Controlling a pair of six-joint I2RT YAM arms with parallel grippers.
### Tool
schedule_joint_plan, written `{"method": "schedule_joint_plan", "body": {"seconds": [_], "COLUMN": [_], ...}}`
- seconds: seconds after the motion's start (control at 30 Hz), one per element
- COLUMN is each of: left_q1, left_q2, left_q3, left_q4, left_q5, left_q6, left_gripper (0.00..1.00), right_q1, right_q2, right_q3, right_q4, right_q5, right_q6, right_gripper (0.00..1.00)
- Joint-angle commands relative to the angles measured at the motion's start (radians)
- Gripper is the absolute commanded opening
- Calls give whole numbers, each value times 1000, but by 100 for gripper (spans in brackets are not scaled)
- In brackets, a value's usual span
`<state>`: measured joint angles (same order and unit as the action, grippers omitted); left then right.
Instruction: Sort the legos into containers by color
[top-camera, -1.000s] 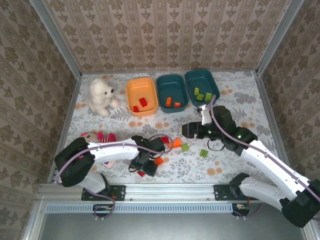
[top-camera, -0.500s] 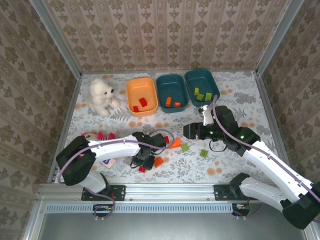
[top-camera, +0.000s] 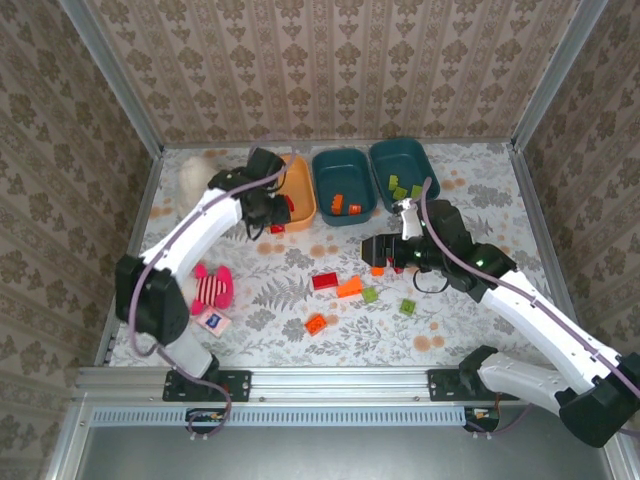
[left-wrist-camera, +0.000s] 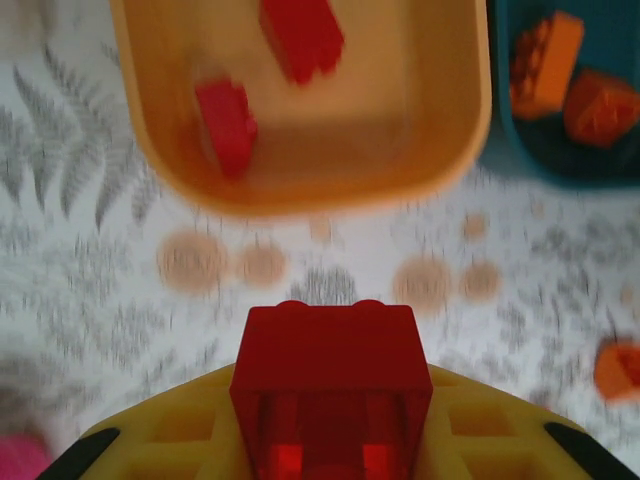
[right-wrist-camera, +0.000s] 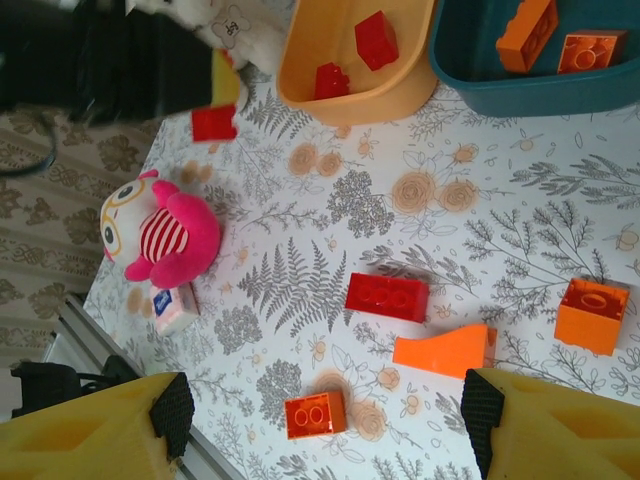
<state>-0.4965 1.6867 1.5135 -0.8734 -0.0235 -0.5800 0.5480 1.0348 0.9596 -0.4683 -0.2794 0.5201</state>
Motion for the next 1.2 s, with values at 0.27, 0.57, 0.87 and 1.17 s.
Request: {"method": "schedule_joint_plan", "body": {"seconds": [0.27, 0.57, 0.87, 1.17], "left_q1": [145, 163, 144, 122], "left_q2": [480, 678, 750, 720], "left_q3": [539, 738, 768, 839], "left_q4": [-110, -189, -204, -233], "left_q5": [-93, -141, -129, -135], "left_q6": [100, 138, 106, 116], "left_gripper": [21, 25, 35, 57], "right_q1": [-1, -3, -4, -3], "right_q2": [12, -28, -62, -76], "right_q3": [42, 21, -2, -7], "right_q4": [15, -29, -47, -63], "right_q5": [40, 80, 100, 114], "right_q6": [5, 13, 32, 14], "right_gripper": [74, 75, 75, 75]}}
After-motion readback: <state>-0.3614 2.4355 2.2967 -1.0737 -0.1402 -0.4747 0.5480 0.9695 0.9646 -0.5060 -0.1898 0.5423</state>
